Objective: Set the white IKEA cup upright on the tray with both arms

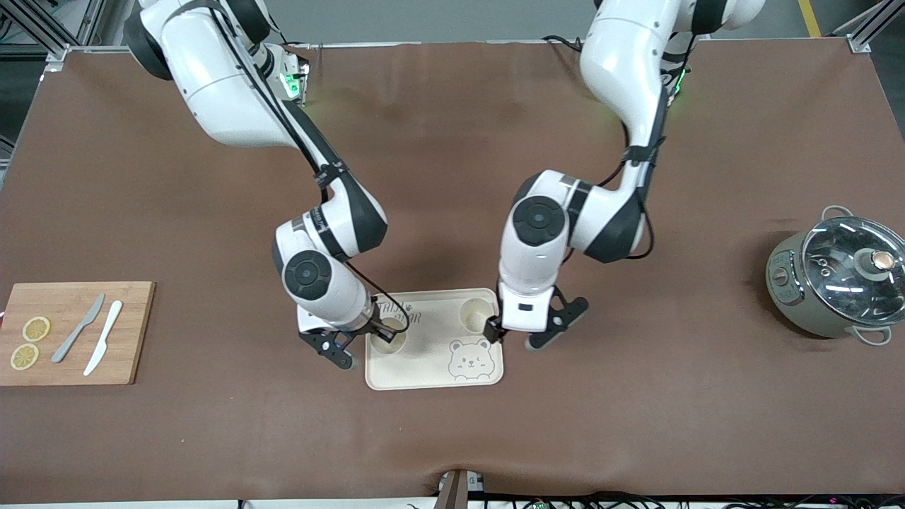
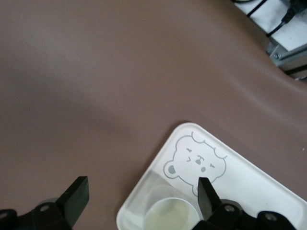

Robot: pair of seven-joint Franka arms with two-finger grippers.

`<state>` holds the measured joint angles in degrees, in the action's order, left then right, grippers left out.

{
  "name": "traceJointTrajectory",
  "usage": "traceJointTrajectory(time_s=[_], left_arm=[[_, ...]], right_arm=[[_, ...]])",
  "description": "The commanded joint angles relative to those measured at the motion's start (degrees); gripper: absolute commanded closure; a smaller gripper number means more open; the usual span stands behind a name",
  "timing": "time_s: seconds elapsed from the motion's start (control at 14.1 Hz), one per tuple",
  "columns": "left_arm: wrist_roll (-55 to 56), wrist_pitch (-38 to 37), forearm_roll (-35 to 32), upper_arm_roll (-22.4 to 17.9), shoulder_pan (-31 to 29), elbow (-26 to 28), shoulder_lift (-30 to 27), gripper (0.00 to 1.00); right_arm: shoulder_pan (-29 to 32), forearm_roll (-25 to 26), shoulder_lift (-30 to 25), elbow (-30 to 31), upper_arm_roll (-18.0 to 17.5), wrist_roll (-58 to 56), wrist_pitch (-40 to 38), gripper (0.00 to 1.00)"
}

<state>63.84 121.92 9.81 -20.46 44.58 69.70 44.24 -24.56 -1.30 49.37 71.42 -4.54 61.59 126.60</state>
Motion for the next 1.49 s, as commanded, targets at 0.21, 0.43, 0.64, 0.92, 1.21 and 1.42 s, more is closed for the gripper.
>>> traceJointTrajectory(time_s=[0.21, 0.43, 0.64, 0.92, 1.21, 1.42], left_arm=[[-12.49, -8.08, -0.93, 0.69, -5.28, 2.37, -7.76, 0.00], [-23.38, -11.87, -0.84, 0.69, -8.71, 5.96, -13.02, 0.00], [-33.58, -13.54, -0.75, 0.77, -12.14, 10.71, -18.48, 0.00], [-44.13, -15.21, -0.75, 0.69, -15.92, 15.29, -23.75, 0.00], [-51.70, -16.80, -1.02, 0.69, -19.09, 17.66, -26.92, 0.00], [-56.79, -16.80, -1.19, 0.51, -21.28, 20.03, -29.56, 0.00]], right_arm=[[-1.89, -0.29, 1.86, -0.05, 0.67, 2.66, 4.09, 1.00], [-2.16, -0.11, 2.57, 0.04, 0.67, 2.74, 4.88, 1.00], [-2.42, -0.02, 2.92, 0.83, 0.67, 2.66, 6.37, 1.00], [-2.51, 0.24, 3.01, 0.83, 0.76, 2.57, 6.29, 0.73], [-2.42, 0.50, 3.01, 0.83, 0.85, 2.39, 6.29, 0.00], [-2.51, 1.29, 2.92, 0.74, 0.85, 2.13, 6.29, 0.00]])
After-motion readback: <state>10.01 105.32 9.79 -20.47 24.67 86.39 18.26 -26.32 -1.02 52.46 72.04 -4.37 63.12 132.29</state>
